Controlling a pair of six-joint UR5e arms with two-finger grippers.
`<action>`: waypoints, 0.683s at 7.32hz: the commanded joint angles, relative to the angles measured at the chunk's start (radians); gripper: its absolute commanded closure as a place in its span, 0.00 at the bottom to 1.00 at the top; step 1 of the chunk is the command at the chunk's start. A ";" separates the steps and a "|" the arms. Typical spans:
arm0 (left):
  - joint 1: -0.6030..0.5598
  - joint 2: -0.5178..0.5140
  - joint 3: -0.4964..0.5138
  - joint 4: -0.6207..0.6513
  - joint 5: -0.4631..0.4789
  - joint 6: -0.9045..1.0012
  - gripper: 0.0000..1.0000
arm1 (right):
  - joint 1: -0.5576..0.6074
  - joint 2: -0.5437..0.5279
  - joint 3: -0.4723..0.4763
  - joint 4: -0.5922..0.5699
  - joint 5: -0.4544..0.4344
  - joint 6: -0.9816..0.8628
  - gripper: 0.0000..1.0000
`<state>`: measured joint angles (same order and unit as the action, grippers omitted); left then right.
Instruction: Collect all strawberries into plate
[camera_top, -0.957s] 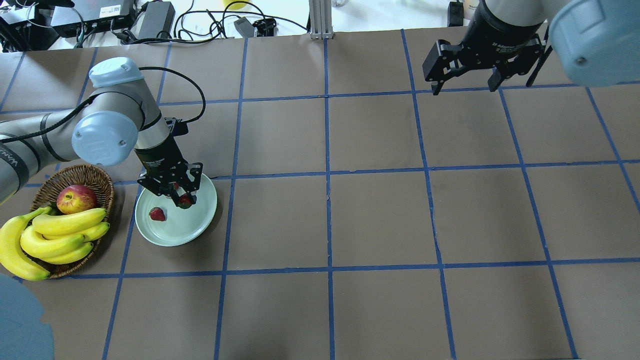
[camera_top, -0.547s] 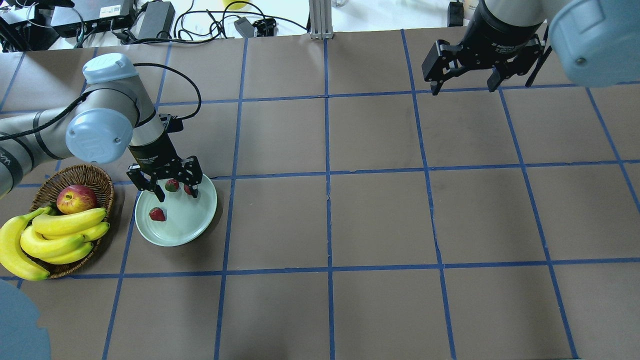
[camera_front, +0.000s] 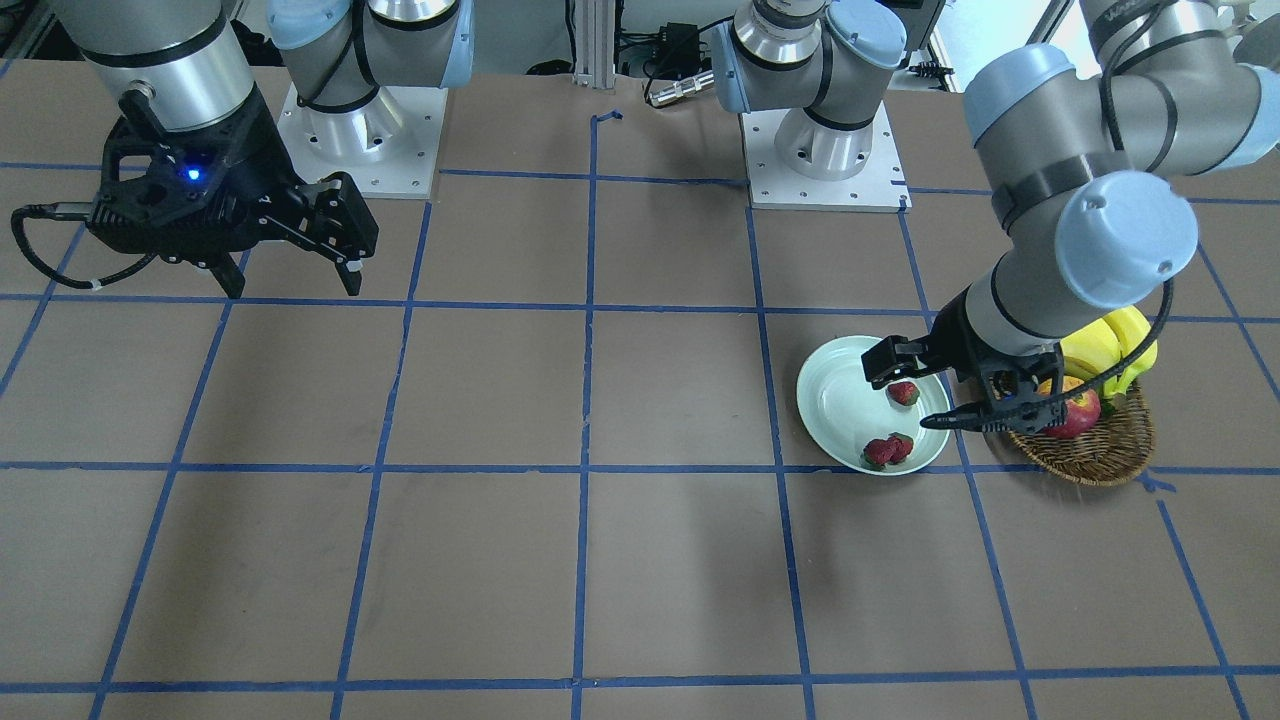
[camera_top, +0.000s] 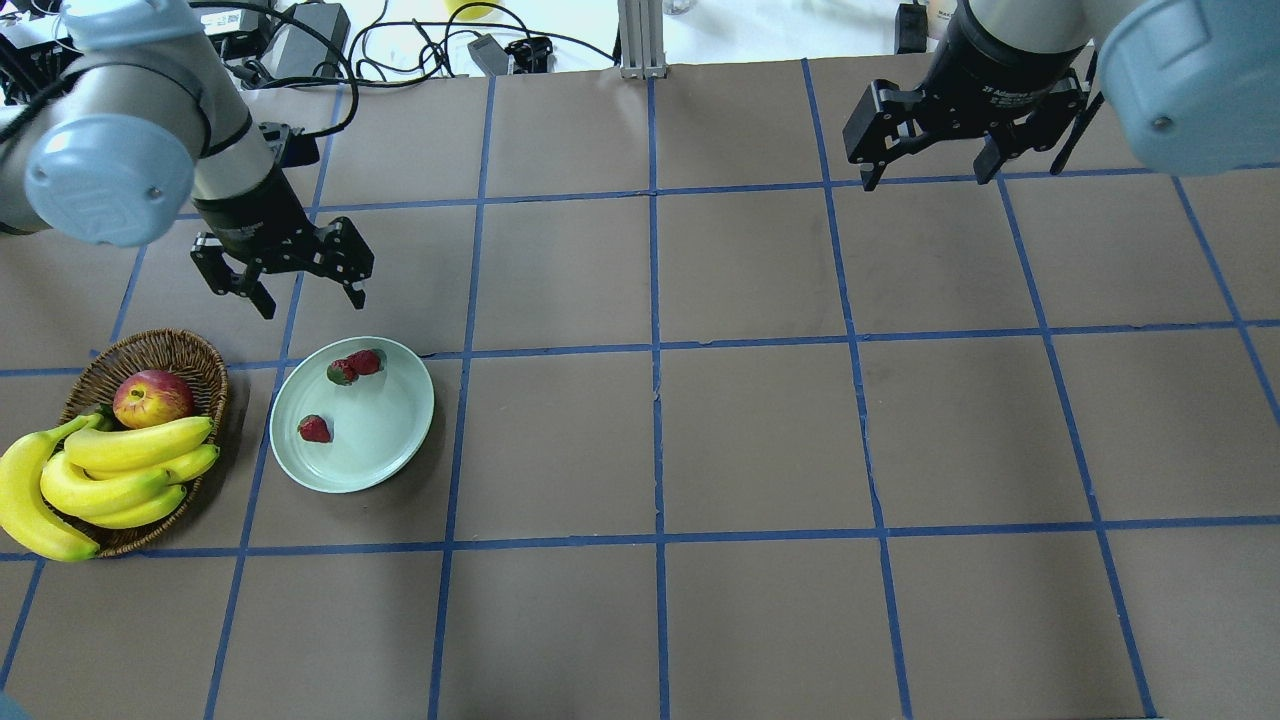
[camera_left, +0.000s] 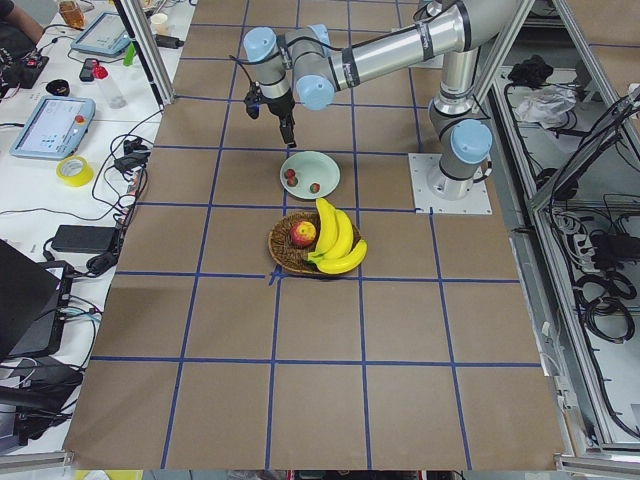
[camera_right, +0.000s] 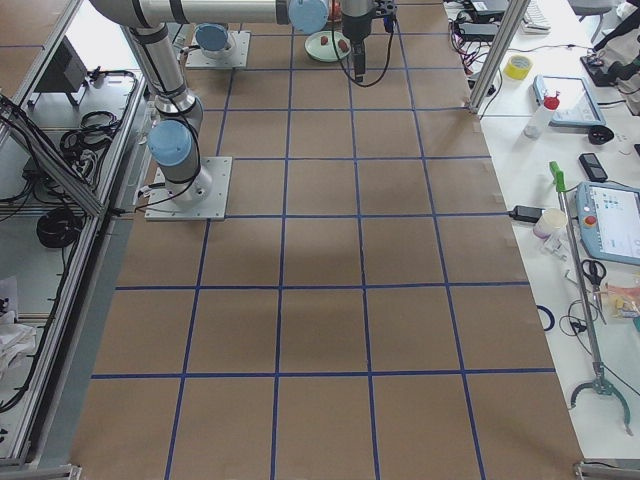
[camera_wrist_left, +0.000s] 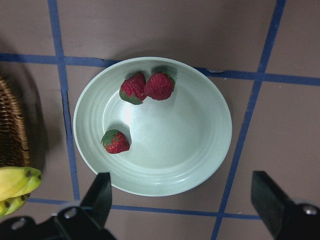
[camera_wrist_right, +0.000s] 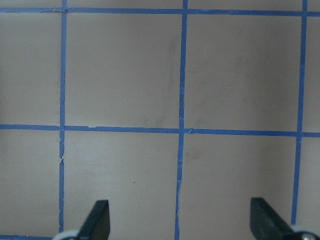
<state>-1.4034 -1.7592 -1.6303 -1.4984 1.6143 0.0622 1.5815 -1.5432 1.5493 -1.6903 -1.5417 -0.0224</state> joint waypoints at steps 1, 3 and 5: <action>-0.003 0.110 0.049 -0.094 -0.005 0.001 0.00 | 0.000 0.000 0.000 0.001 0.000 0.001 0.00; -0.011 0.188 0.040 -0.098 -0.005 -0.001 0.00 | -0.002 0.000 0.000 0.001 0.002 0.001 0.00; -0.063 0.257 0.032 -0.105 -0.016 -0.005 0.00 | 0.000 0.000 0.000 0.003 0.002 0.001 0.00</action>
<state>-1.4322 -1.5495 -1.5924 -1.5992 1.6066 0.0591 1.5811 -1.5432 1.5493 -1.6886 -1.5410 -0.0215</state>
